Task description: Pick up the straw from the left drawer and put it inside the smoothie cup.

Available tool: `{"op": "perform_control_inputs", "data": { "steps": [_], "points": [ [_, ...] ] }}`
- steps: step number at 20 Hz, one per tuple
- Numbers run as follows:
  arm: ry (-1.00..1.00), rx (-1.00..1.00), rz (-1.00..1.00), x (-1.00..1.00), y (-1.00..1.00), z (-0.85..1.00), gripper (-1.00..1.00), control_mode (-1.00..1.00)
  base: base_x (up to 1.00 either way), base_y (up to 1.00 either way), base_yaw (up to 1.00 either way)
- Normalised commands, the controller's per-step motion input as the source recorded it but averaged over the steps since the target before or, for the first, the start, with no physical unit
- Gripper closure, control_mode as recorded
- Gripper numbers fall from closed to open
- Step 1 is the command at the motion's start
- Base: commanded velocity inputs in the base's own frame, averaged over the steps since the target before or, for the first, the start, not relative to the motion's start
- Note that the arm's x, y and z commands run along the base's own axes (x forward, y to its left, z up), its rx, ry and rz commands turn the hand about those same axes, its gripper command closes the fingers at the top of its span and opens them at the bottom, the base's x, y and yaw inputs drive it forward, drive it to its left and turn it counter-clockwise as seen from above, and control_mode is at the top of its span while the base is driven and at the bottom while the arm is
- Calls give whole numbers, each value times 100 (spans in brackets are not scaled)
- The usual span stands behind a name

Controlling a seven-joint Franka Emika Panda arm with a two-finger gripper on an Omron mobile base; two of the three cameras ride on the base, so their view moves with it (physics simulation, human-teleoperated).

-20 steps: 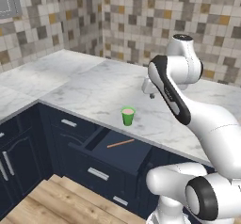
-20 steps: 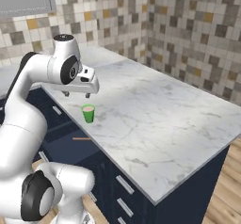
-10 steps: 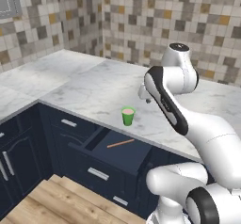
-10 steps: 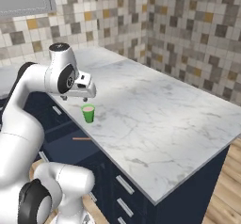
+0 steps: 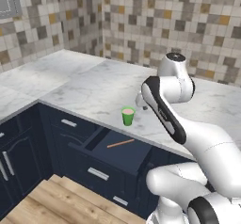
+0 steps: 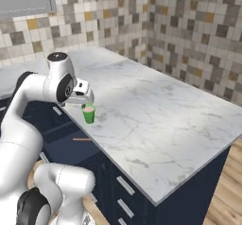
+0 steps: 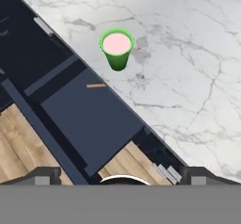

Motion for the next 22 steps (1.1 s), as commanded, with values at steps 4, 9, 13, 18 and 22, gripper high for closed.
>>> {"op": "perform_control_inputs", "data": {
  "steps": [4,9,13,18,22],
  "points": [
    [0,0,0,0,33,-42,-100,-100,0,0,0],
    [0,0,0,0,42,-41,-100,-100,0,0,0],
    [0,0,-2,0,44,-44,-100,-100,0,0,0],
    [0,0,-7,12,32,-38,-100,-100,0,0,0],
    [2,0,-24,31,26,-49,-100,-100,0,0,0]
  ]
}}
